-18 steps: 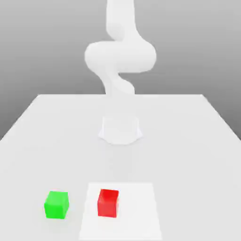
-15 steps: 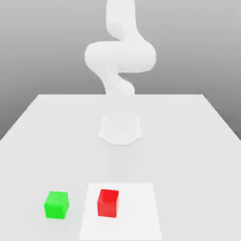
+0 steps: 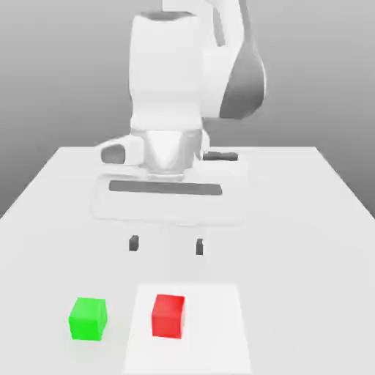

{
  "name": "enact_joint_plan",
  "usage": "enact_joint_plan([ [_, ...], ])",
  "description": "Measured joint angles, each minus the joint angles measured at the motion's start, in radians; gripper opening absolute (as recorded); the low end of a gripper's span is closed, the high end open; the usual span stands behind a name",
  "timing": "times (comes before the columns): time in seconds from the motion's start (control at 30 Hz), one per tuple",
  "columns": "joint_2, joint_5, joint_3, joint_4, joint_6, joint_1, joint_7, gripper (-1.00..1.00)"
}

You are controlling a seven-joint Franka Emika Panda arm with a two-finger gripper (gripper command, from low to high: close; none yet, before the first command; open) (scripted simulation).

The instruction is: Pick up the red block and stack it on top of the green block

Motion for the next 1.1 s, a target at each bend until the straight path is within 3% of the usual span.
enact_joint_plan([
  [0.27,0.290,0.018,0.009,-0.026,0.211,-0.014,-0.006,0.00],
  [0.3,0.320,0.019,0.011,-0.022,0.237,-0.015,-0.008,-1.00],
  [0.53,0.325,0.016,0.013,-0.021,0.241,-0.017,-0.005,-1.00],
  [0.73,0.138,0.007,0.003,-0.045,0.078,-0.024,0.000,-1.00],
  [0.9,0.087,0.012,-0.098,0.025,-0.044,-0.242,-0.028,-1.00],
  [1.07,0.238,0.055,-0.072,0.044,0.087,-0.258,-0.063,-1.00],
  [1.1,0.256,0.060,-0.068,0.045,0.105,-0.261,-0.067,1.00],
])
